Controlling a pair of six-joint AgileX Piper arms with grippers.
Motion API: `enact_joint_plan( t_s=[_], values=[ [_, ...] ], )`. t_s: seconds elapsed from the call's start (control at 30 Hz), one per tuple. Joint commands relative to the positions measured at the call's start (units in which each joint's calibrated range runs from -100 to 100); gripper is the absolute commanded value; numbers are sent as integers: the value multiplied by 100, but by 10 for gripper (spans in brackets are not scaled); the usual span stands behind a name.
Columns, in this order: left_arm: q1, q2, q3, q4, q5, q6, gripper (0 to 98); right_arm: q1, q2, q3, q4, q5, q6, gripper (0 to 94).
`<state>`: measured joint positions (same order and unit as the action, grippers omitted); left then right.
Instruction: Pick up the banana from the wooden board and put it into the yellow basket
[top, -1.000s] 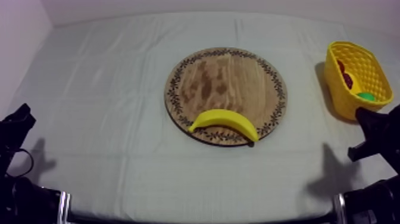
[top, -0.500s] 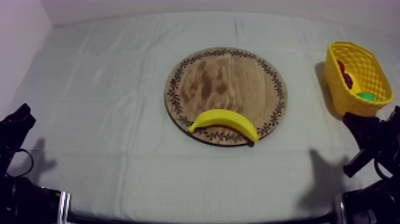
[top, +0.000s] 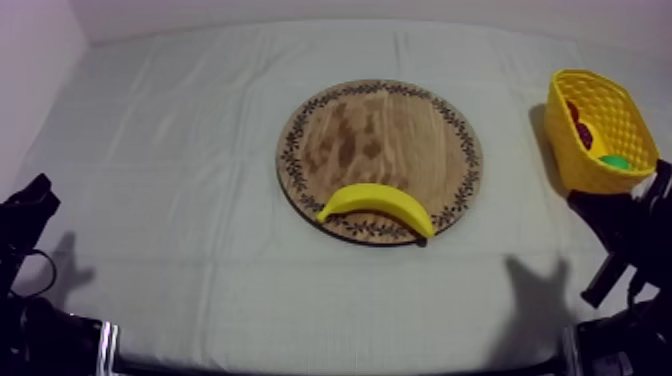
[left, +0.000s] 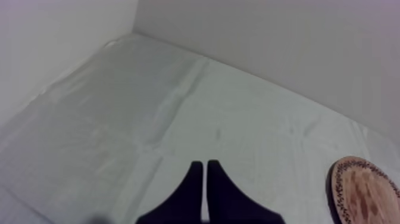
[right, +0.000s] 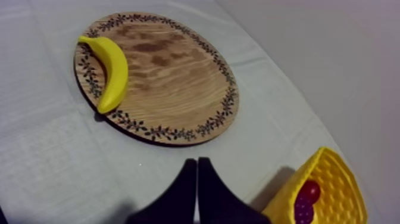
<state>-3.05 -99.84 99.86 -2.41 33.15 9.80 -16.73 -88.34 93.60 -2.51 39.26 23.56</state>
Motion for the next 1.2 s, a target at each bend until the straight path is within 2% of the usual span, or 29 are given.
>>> enact_joint_plan(
  t_s=[0.0,0.23,0.53,0.7,0.9,1.17],
  values=[
    [-2,2,3,-1,-1,-1,1,-27,556,-456,-83,107,113,7],
    [-2,2,3,-1,-1,-1,1,-315,2152,-2270,-26,1073,109,7],
    [-2,2,3,-1,-1,-1,1,-696,4133,-5214,32,3198,210,7],
    [-2,2,3,-1,-1,-1,1,-912,5045,-6409,127,4058,105,44],
    [-2,2,3,-1,-1,-1,1,-1199,5959,-7403,202,4750,-101,71],
    [-2,2,3,-1,-1,-1,1,-1565,6905,-8295,325,5241,-319,89]
  ],
)
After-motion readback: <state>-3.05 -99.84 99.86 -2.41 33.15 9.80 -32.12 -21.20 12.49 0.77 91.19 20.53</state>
